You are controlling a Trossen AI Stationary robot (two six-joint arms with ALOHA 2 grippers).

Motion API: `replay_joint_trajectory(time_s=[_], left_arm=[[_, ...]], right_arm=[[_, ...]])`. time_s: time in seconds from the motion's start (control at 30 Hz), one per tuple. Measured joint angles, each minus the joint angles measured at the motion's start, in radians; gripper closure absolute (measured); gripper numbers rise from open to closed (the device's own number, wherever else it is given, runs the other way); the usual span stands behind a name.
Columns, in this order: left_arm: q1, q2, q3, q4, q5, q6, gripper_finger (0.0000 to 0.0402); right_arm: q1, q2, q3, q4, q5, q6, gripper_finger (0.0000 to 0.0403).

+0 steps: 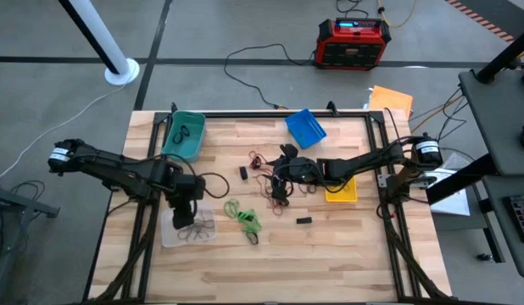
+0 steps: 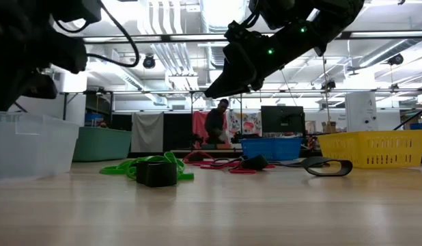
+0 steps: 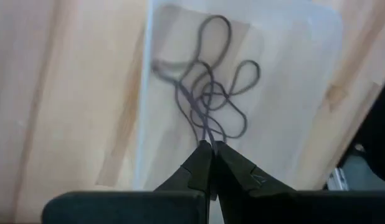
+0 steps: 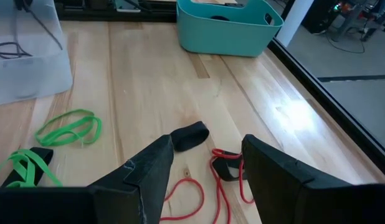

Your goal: Sort rubber bands into baskets

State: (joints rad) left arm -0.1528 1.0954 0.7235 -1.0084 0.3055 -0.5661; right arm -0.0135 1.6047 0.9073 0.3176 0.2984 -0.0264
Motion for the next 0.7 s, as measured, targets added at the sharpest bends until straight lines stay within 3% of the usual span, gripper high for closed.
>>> replay_joint_trajectory(time_s=[0.17,0.4,0.57,0.7], left_arm=[[0.000,0.000,0.000,0.048,-0.009,-0.001,0.0389],[0.000,0.003,-0.005,0.049,-0.014,-0.010,0.0319],[0.000,0.003,0.006,0.055,-0.104,0.041,0.0266],[0.000,0.002,0.034,0.126,-0.170,0.134,0.0247]], right_arm=[[0.000,0.000,0.000,0.000,0.000,0.006,0.0216],[0.000,0.000,0.000,0.000,0.000,0.009,0.0216],[0.000,0.000,0.000,-0.001,0.000,0.010,0.0216],[-0.012,0.000,0.000,-0.002,0.008,0.053,0.0216]])
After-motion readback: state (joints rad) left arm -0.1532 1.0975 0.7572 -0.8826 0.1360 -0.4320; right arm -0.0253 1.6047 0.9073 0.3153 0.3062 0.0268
